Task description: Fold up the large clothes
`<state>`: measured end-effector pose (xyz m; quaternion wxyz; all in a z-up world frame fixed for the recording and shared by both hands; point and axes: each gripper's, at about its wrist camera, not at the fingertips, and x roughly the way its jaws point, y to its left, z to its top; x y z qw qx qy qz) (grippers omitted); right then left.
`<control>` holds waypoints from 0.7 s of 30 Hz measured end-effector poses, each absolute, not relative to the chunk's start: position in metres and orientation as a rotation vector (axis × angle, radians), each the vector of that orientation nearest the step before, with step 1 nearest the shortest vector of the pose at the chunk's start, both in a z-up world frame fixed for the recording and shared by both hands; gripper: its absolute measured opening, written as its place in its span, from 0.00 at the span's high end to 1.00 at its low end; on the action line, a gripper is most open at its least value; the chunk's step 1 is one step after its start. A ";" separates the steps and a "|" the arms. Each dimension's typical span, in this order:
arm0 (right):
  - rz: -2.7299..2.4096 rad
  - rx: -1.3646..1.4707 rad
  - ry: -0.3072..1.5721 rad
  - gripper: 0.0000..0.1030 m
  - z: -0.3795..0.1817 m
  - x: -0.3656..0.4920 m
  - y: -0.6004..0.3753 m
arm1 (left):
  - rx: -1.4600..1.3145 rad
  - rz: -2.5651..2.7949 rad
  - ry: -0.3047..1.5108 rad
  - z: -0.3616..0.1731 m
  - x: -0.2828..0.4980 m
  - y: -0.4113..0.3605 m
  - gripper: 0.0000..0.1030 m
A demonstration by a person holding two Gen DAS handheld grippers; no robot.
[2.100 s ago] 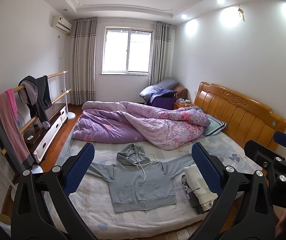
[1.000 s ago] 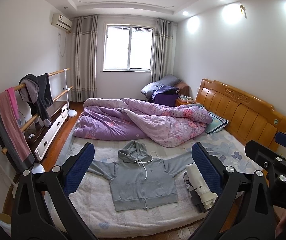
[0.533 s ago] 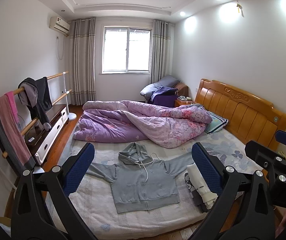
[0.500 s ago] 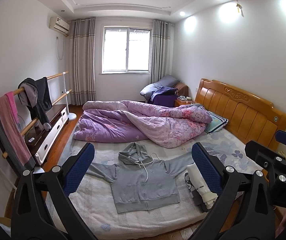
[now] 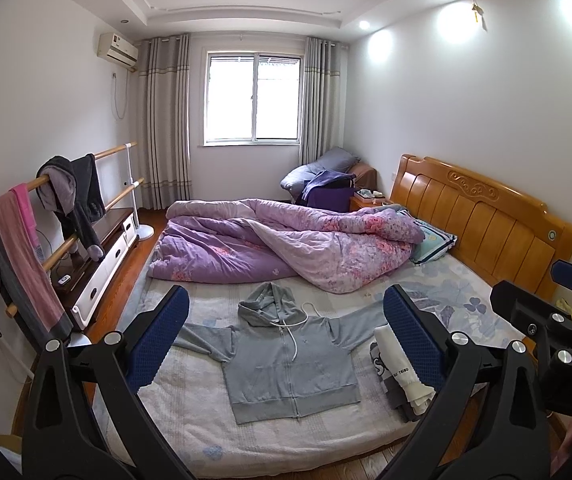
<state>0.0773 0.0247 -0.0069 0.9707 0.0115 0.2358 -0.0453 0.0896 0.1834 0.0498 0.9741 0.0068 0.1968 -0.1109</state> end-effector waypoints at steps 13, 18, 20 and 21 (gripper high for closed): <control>-0.097 0.026 0.477 0.08 -0.008 0.073 0.025 | 0.015 -0.224 0.398 0.049 0.088 0.185 0.05; -0.099 0.029 0.479 0.08 -0.009 0.071 0.027 | 0.015 -0.224 0.399 0.049 0.088 0.185 0.05; -0.098 0.028 0.480 0.08 -0.009 0.072 0.027 | 0.015 -0.223 0.400 0.049 0.088 0.185 0.05; -0.099 0.029 0.480 0.08 -0.009 0.071 0.028 | 0.016 -0.223 0.400 0.049 0.088 0.185 0.05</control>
